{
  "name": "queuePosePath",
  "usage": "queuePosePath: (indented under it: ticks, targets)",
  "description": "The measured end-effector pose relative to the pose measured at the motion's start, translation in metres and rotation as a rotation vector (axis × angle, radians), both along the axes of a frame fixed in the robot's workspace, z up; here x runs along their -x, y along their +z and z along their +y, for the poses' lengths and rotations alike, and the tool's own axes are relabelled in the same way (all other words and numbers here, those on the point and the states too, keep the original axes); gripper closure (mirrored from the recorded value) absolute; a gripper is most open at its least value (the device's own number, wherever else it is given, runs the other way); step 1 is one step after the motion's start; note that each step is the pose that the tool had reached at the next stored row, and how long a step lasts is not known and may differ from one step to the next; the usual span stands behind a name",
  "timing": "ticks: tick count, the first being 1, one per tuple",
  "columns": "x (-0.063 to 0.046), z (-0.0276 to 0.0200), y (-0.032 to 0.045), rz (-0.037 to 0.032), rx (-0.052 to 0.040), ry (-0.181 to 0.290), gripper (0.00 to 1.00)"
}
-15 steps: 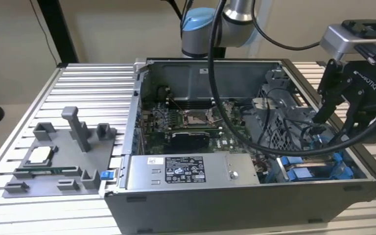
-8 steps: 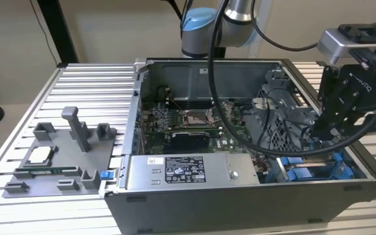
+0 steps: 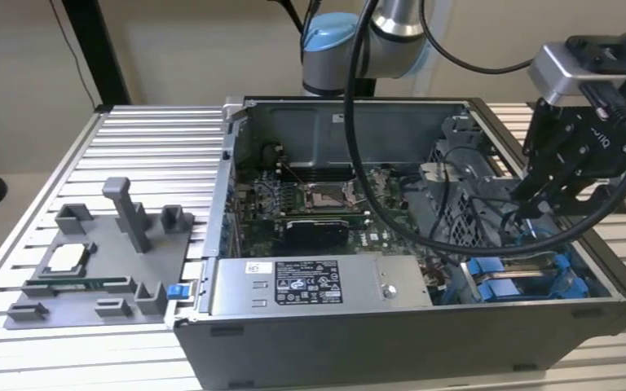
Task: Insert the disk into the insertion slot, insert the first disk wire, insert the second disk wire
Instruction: 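Insert the first disk wire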
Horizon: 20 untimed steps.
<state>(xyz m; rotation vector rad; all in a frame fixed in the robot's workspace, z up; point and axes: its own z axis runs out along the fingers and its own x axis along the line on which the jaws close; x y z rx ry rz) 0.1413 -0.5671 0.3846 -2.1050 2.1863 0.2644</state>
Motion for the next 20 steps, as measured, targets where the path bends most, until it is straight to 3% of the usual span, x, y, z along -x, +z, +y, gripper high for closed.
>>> queuePosePath:
  ticks: [3, 4, 14, 20]
  targets:
    - [0.0, -0.0002, 0.0, 0.0197, 0.0, 0.0, 0.0]
    - [-0.0002, -0.0002, 0.0, 0.0218, 0.0, 0.0, 0.0]
    - [-0.0035, -0.001, 0.003, 0.0219, -0.0019, 0.022, 0.0]
    - [-0.0036, -0.0058, 0.0031, 0.0212, -0.0013, 0.054, 0.0]
